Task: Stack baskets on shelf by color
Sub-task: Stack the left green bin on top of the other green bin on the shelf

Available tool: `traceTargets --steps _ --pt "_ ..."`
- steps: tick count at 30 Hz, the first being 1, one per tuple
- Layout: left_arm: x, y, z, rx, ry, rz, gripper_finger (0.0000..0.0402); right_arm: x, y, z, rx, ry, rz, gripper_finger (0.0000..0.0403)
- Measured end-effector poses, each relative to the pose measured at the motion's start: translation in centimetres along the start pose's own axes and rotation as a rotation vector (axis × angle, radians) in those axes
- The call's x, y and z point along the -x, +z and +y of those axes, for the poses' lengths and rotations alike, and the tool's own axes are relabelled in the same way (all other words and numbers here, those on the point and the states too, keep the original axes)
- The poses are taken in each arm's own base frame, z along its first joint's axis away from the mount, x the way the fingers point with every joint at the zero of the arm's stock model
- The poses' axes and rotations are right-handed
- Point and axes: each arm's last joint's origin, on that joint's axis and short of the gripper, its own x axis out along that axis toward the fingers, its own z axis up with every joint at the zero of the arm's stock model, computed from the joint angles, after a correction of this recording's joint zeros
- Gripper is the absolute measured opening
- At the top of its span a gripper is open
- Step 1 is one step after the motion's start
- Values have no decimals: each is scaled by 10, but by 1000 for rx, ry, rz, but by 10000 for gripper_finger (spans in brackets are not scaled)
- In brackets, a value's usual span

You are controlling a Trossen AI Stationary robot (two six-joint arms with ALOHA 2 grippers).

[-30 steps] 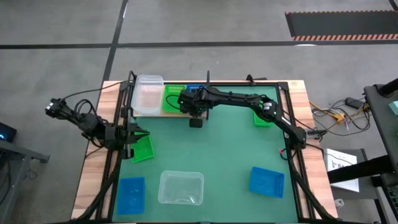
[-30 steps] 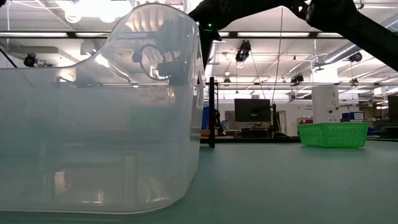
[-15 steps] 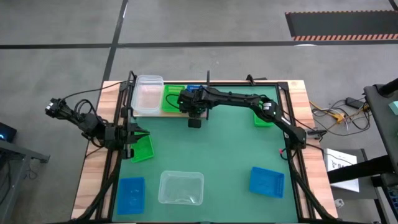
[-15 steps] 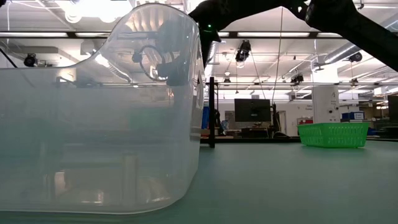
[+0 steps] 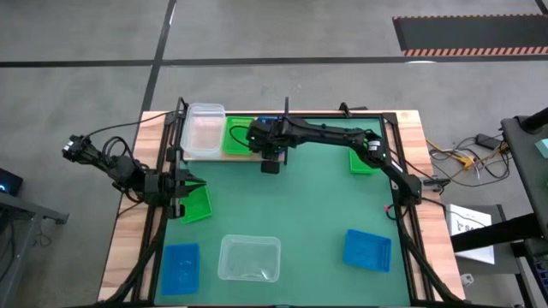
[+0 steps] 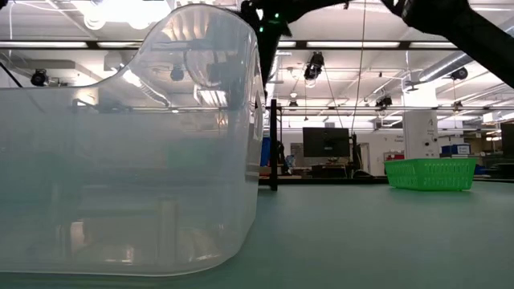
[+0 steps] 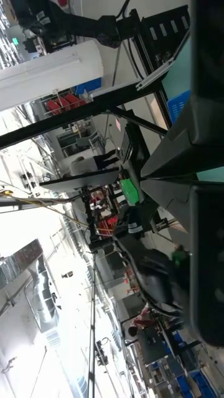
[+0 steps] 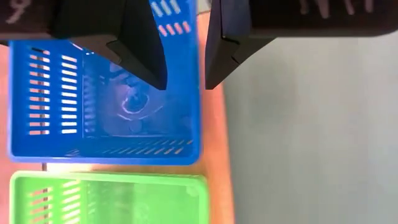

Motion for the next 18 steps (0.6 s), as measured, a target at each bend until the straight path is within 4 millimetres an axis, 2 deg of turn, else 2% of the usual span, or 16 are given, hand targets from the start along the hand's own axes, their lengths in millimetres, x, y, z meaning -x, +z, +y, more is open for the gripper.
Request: traceTargets --steps 4,7,13,18 --pt "-1 -1 -1 -2 -3 6 1 27 5 19 35 9 -54 93" --pt "-3 -2 -2 -4 -7 12 1 47 8 43 68 27 -94 86" --pt "-6 -1 -3 24 -1 2 1 84 7 108 198 97 -142 74" --pt "-12 -3 -7 33 -3 6 1 103 2 161 285 147 -172 68"
